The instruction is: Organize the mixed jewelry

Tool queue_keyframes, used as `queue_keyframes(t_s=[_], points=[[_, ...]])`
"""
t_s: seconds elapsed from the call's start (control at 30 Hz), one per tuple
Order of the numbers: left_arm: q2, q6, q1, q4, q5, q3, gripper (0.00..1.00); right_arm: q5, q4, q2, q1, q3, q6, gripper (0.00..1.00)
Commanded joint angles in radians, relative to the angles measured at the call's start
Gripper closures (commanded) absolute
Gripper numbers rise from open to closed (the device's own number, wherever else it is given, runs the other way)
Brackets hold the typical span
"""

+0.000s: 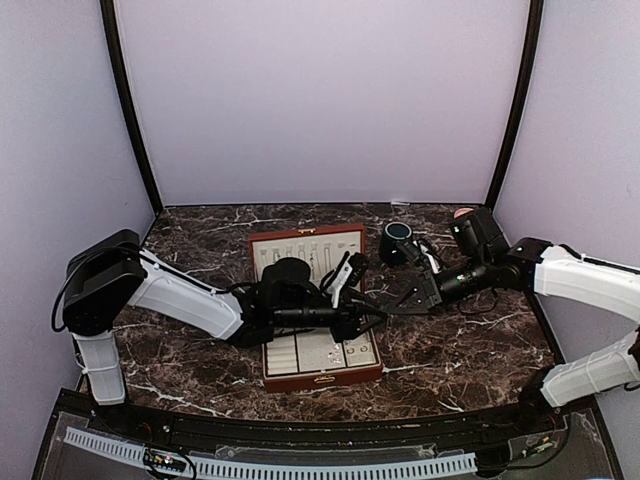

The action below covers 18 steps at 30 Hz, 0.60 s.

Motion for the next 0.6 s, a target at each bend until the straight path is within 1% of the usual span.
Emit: queue_keyframes(t_s=[0.0, 0.57], points=[[0.011, -0.003, -0.007, 0.025, 0.012, 0.036, 0.62, -0.017, 0.041, -0.011, -0.003, 0.006, 0.003, 1.00], [0.026, -0.014, -0.006, 0.043, 0.026, 0.040, 0.63, -0.009, 0.044, -0.011, -0.003, 0.001, 0.008, 1.00]])
